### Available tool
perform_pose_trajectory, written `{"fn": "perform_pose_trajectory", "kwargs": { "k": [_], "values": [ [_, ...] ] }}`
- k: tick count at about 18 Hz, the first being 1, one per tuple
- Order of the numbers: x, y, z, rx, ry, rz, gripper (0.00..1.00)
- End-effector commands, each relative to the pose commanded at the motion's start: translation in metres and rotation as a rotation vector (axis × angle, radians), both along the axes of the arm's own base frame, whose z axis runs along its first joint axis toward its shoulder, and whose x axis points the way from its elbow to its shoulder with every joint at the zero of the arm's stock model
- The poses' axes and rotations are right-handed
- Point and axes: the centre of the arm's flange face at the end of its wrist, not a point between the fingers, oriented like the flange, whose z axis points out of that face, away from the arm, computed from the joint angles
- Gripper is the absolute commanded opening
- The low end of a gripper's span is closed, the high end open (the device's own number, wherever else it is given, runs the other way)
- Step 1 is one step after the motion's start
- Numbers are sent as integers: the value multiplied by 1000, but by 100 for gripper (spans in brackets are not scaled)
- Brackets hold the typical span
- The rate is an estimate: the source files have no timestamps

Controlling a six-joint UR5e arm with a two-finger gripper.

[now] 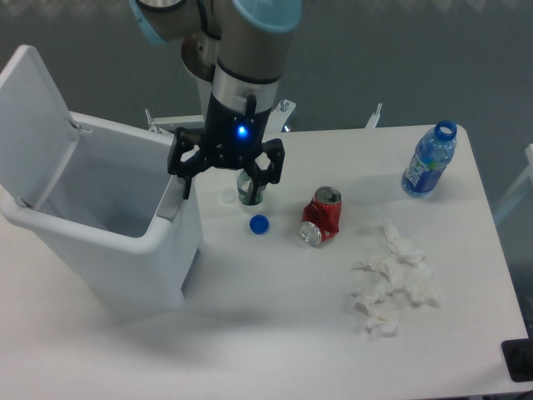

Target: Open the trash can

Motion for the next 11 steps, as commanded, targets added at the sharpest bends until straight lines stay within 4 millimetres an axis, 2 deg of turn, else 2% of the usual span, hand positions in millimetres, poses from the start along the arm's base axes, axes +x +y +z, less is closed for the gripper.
{"fn": "perform_pose_trajectory", "kwargs": {
  "k": [3, 5, 11],
  "values": [
    [-22, -14, 11, 17, 42, 8, 100],
    [-33, -24, 11, 2, 101, -55, 100],
    [-58, -46, -8, -247, 341, -338, 100]
  ]
}}
